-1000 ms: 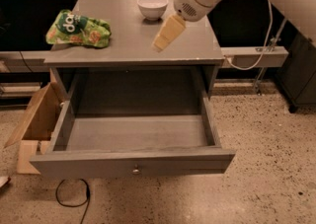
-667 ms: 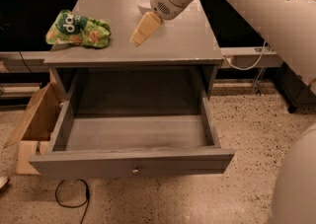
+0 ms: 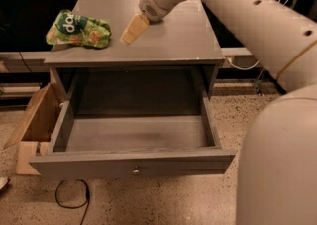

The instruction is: Place green rice chip bag into top drawer

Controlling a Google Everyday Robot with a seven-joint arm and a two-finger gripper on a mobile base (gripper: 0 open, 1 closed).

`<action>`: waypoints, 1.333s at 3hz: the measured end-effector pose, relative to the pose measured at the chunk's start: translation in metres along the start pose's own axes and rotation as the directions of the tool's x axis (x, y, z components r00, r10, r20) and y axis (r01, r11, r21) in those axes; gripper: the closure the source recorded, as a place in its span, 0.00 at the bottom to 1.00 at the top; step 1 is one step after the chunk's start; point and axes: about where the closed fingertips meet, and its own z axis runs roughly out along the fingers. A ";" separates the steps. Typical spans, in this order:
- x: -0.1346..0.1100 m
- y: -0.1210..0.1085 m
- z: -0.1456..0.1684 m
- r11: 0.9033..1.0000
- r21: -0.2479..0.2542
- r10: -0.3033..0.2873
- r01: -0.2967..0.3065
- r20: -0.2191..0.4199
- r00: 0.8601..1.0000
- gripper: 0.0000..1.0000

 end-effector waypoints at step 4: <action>-0.085 0.001 0.144 0.995 -0.070 -0.067 0.077 0.127 0.990 0.00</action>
Offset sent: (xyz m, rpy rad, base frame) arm 0.0897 0.1081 -0.0320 0.0761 -0.0337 0.1083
